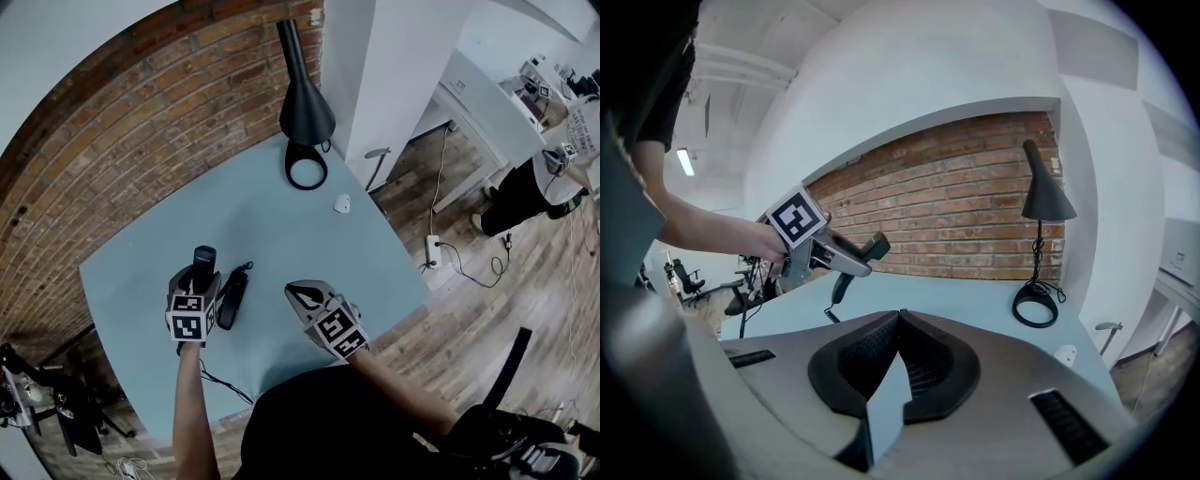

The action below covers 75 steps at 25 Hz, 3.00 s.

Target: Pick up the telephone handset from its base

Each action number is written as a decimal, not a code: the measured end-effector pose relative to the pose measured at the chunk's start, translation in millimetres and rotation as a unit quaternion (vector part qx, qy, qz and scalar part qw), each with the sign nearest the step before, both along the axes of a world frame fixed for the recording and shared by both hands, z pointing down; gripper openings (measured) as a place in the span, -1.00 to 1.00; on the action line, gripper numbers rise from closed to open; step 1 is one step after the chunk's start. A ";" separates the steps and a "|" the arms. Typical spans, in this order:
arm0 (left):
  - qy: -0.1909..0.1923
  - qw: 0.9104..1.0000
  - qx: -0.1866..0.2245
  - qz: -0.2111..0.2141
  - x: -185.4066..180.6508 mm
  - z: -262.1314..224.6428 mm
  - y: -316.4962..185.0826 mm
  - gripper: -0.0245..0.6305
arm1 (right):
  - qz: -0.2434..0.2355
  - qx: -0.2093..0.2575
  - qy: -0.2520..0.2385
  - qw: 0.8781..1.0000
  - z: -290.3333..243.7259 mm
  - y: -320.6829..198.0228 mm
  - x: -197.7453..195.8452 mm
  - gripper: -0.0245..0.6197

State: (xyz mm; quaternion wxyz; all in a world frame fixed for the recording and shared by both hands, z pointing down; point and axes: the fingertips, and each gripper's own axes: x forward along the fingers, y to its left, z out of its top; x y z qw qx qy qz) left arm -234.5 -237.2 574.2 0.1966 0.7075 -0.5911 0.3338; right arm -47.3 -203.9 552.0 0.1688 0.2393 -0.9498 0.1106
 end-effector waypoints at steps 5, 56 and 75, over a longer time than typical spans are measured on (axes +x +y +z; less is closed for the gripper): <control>0.011 1.000 0.022 -0.010 0.2 -15.3 9.8 -0.07 | -0.001 0.002 0.006 1.000 -0.6 6.7 -0.1 -0.89; 0.057 0.980 0.187 -0.036 -44.4 -148.0 119.7 -0.07 | -0.094 0.026 0.022 0.995 -13.1 110.7 -99.6 -0.89; 0.053 0.952 0.302 -0.030 -48.8 -271.3 159.2 -0.07 | -0.123 0.030 0.017 0.992 -10.6 135.0 -123.5 -0.89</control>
